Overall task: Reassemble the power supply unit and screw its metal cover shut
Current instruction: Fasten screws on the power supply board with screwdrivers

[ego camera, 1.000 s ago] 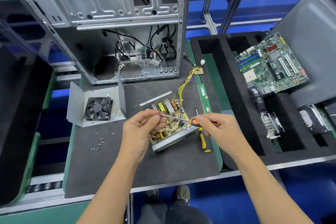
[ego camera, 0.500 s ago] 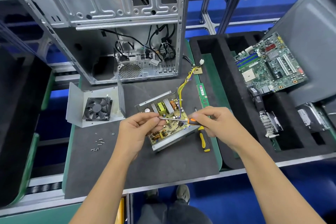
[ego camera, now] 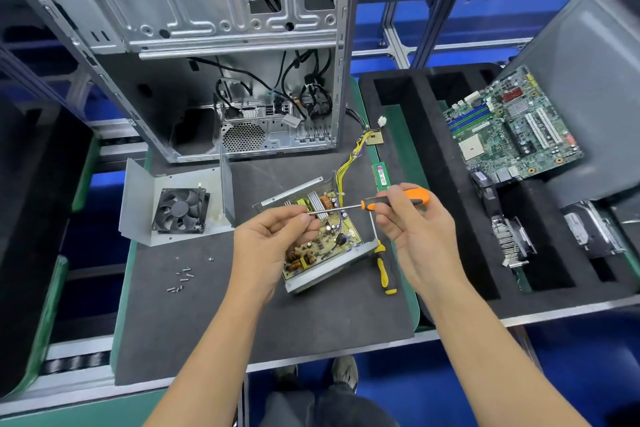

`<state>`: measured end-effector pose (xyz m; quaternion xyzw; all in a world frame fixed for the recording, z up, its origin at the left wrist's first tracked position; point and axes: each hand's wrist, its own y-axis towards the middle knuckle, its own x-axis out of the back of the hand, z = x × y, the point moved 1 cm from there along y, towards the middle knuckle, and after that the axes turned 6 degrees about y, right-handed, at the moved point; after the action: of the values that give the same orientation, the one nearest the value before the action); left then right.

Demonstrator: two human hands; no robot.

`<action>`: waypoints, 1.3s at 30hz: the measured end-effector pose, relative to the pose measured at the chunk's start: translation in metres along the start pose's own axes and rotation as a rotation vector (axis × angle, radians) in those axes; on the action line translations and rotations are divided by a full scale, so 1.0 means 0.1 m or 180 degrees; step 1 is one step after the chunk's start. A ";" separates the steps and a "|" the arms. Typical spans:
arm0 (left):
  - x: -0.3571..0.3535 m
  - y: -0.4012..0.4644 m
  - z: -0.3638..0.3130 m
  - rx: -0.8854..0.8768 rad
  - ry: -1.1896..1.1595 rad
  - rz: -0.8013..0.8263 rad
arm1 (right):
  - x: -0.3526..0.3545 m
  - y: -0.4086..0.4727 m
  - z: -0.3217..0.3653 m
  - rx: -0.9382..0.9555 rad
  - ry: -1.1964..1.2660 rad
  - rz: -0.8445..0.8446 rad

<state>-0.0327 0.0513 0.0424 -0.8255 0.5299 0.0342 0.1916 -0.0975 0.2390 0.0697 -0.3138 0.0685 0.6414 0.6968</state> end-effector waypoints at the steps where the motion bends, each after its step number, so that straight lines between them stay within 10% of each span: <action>1: -0.02 0.00 0.00 -0.0002 0.0024 0.0006 | -0.01 0.01 0.00 0.0010 0.0049 -0.0008; 18: -0.12 0.06 0.13 0.0022 0.0405 0.0338 | 0.23 0.23 0.18 0.0653 -0.0960 -0.0053; 27: -0.06 0.05 0.45 -0.0468 0.3051 0.1152 | 0.46 0.32 0.12 0.1318 -0.2385 0.0285; 39: -0.07 0.07 0.49 -0.0480 0.3225 0.1165 | 0.44 0.37 -0.08 0.1365 -0.2581 0.0385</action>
<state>-0.0347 0.0721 -0.0027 -0.6443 0.6870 -0.2972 -0.1567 -0.1223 0.2711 0.0283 0.1181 -0.0602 0.7232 0.6778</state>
